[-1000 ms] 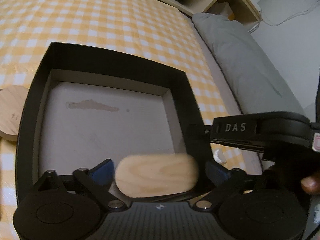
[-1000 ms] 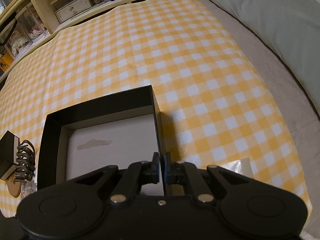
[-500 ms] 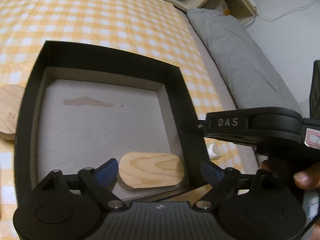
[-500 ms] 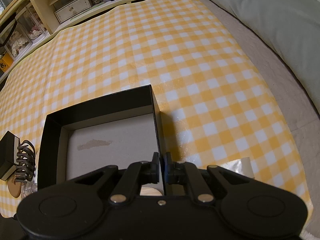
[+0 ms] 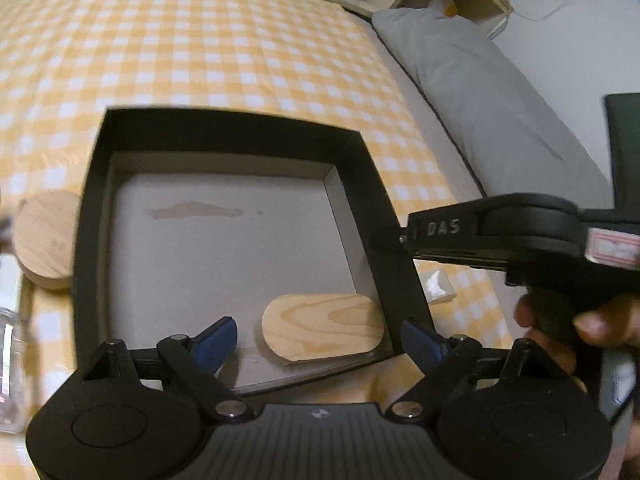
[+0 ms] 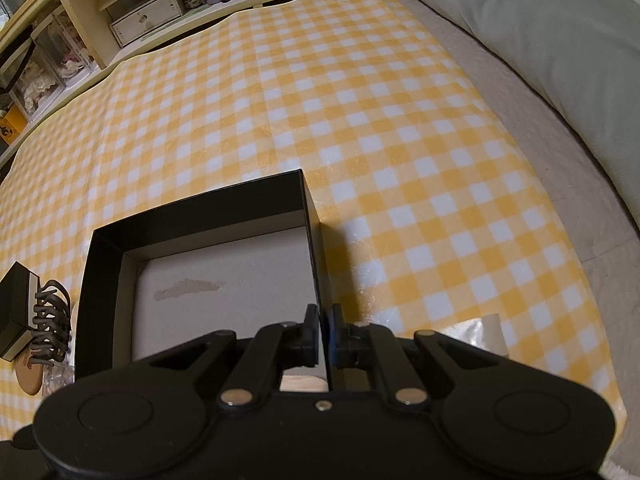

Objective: Organize rigid objects
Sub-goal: 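Move the left gripper over the dark grey coiled spring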

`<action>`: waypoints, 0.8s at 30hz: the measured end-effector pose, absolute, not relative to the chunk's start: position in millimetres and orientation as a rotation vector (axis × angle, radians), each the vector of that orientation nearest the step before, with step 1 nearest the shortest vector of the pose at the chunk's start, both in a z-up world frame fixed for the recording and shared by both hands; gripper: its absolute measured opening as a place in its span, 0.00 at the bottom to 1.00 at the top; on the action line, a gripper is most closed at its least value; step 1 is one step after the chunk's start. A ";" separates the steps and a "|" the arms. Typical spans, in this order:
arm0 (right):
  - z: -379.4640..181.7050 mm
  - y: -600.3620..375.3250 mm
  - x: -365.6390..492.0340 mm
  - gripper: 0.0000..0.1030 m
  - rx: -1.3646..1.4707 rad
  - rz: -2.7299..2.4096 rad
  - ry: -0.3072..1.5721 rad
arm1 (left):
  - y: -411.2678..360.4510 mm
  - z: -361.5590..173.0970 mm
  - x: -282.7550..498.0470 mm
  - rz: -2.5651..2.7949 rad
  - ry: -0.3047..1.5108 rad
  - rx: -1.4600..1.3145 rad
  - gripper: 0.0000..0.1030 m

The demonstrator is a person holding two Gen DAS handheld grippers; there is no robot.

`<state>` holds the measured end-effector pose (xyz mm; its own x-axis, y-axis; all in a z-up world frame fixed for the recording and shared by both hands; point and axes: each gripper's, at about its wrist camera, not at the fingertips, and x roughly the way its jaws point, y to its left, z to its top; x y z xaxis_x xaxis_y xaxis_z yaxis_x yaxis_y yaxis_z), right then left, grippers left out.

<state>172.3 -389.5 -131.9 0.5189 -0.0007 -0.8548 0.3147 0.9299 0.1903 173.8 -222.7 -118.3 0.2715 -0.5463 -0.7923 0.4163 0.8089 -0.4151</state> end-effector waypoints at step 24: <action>-131.8 -389.7 172.1 0.05 0.350 -0.190 1.009 | -153.9 -18.4 131.3 -0.561 0.869 0.139 1.00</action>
